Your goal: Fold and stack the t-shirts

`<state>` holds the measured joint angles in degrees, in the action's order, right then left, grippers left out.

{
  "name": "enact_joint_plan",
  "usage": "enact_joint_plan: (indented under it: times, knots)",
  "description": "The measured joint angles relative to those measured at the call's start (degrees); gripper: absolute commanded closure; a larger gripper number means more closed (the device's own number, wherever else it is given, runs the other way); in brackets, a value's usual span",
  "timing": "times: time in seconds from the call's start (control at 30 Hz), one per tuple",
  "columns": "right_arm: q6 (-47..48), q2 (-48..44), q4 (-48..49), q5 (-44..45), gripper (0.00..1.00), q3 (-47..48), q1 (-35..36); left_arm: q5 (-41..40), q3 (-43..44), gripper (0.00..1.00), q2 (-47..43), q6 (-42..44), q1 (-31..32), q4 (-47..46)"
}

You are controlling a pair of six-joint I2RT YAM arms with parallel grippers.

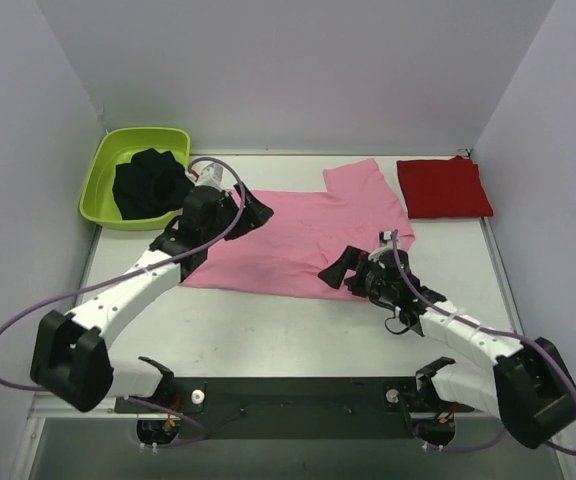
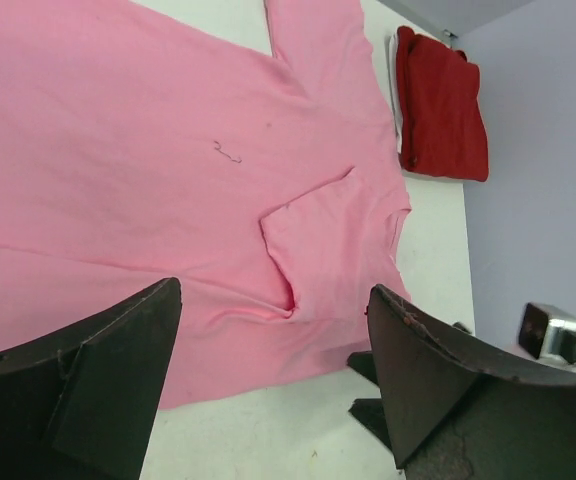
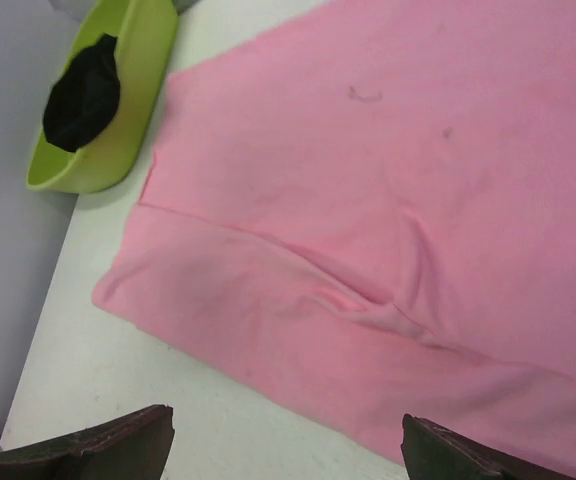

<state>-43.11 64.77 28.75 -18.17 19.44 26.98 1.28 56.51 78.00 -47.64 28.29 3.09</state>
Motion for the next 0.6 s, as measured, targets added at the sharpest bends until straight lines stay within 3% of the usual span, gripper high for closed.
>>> enact_joint_plan:
  times: [0.17,0.3,0.6]
  knots:
    - [6.78,-5.60,-18.34,8.04,0.00,13.46,1.07,-3.17,-3.37,0.15,-9.05,3.13,0.02,6.38]
    - [11.30,-3.10,-31.21,16.09,0.00,22.91,-0.48,-6.40,-5.03,0.15,-8.26,5.97,0.04,14.43]
    - [11.72,8.79,-40.44,21.49,0.00,24.55,-6.16,-9.79,-6.80,0.15,-2.93,8.09,0.04,18.10]
